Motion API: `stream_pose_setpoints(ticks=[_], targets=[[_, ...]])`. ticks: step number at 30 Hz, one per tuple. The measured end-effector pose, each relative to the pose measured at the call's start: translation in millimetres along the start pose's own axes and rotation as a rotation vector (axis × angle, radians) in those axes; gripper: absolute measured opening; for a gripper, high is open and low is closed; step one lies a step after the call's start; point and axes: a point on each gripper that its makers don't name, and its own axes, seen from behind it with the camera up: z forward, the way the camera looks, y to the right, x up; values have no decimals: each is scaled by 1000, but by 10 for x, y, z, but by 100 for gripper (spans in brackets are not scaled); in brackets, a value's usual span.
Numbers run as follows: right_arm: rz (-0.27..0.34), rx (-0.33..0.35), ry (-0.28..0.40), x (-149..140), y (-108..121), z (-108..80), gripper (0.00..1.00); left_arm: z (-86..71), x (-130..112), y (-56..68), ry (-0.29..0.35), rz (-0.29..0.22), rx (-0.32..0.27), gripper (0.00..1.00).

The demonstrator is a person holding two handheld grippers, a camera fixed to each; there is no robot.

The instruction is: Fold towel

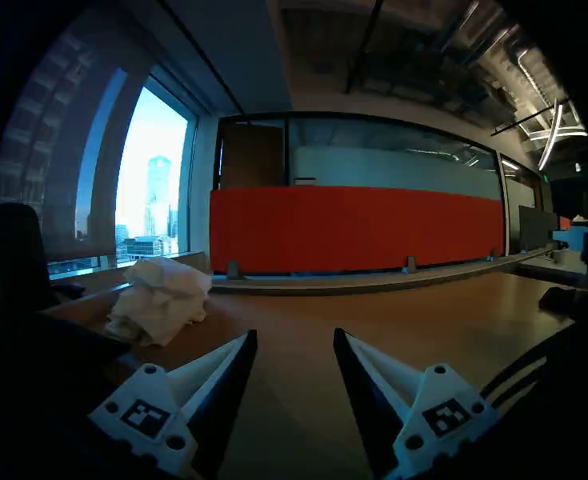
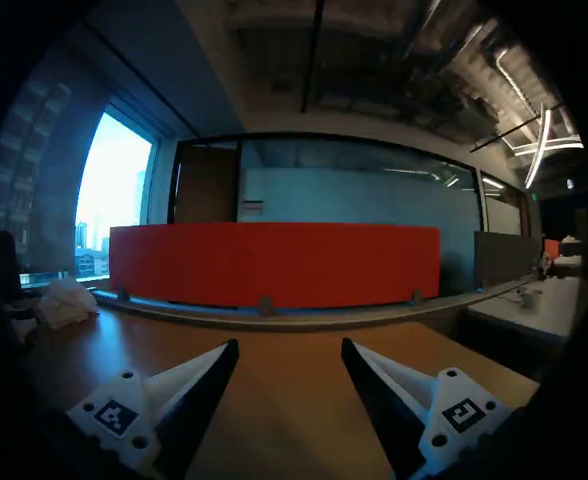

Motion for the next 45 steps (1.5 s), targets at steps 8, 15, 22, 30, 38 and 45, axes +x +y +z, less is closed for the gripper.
stream_pose_setpoints(ticks=[8,15,22,30,38,45], targets=[[-16,11,5,-230,24,2,99,0,0,2,0,0,0,70],[4,-12,-6,-427,122,-4,99,2,-1,-5,0,0,0,70],[11,5,-28,-563,113,-28,99,1,1,-5,0,0,0,70],[40,-10,-41,-691,186,-19,99,2,0,-2,0,0,0,70],[23,-1,-35,-715,142,-43,99,-3,0,1,0,0,0,70],[11,15,-35,-699,80,-52,99,1,2,1,0,0,0,70]])
